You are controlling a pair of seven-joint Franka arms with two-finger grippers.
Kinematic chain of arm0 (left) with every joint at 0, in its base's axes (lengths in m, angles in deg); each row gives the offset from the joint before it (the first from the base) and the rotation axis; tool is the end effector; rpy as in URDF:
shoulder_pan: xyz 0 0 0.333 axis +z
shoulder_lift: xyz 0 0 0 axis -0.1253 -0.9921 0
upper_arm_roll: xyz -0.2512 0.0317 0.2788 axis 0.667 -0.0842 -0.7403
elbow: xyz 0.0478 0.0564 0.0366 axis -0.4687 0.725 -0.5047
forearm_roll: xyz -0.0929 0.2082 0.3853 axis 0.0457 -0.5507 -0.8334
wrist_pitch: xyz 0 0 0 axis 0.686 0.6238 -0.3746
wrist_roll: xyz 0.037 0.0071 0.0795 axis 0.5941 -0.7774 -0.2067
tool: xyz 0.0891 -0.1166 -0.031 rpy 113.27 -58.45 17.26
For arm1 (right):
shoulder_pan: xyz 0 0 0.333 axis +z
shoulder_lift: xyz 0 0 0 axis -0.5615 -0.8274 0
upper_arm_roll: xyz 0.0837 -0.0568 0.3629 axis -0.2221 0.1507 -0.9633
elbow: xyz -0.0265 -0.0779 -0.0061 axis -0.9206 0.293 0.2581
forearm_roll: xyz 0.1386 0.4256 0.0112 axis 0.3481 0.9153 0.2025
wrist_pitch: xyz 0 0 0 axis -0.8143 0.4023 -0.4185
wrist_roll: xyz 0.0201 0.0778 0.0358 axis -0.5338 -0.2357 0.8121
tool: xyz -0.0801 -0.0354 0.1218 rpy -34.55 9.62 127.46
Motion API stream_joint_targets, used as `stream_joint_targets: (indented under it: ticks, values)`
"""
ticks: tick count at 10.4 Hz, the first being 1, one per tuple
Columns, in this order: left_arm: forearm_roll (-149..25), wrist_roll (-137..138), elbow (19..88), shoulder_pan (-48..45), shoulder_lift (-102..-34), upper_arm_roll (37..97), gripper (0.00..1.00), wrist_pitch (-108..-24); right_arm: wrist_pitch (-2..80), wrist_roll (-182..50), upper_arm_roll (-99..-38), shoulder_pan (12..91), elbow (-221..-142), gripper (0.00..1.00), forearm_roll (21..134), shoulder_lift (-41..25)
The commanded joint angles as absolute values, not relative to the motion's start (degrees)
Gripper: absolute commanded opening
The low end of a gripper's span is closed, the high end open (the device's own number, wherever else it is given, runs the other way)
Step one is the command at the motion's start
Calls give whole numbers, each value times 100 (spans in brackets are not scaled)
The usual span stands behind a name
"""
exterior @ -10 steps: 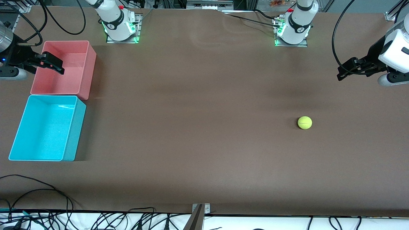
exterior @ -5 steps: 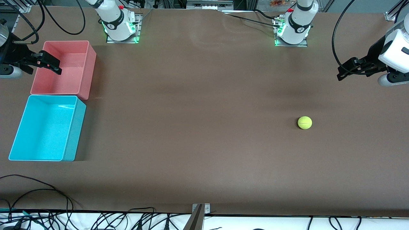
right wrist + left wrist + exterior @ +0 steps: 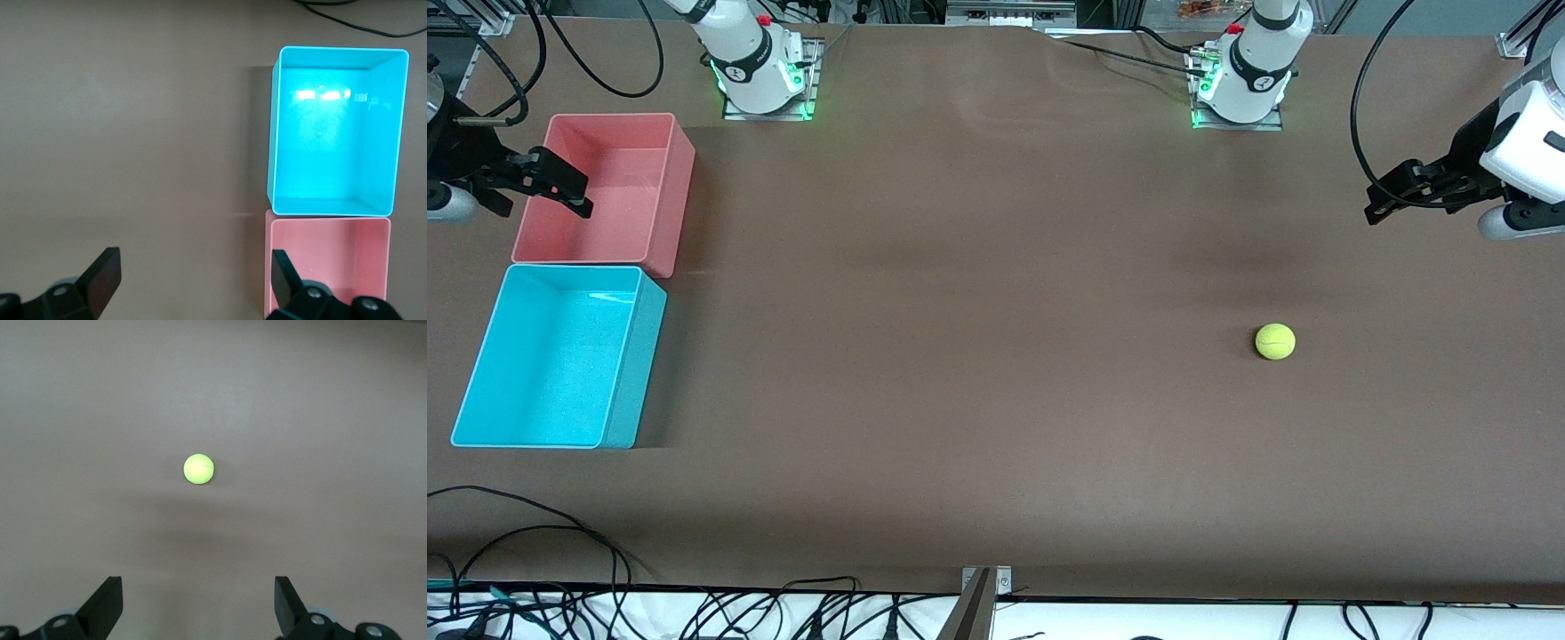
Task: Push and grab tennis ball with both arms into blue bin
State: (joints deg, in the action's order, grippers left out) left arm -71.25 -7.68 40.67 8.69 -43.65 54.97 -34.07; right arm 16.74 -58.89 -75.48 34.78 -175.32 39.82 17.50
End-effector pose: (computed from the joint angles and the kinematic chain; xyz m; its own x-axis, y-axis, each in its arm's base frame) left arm 0.6069 -0.0505 0.6499 0.9842 0.1697 -0.0506 0.1695 -0.9855 -0.0087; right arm 0.6040 0.0197 0.6392 0.9994 0.0026 0.0338 0.0021 -0.9999 0.0131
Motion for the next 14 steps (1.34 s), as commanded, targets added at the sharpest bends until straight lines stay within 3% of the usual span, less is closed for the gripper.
stream_joint_targets:
  ticks: [1,4,14]
  values:
    - [-7258,-741,4094,895,-4321,5525,100,-3360,1645,-5871,-7548,3399,-17464,100,4014,1706]
    - [-7258,-741,4094,895,-4321,5525,100,-3360,1618,-5985,-7250,3399,-17456,100,4075,1733]
    - [-7258,-750,4094,895,-4321,5525,100,-3360,1460,-5968,-7240,3425,-17333,100,4102,1540]
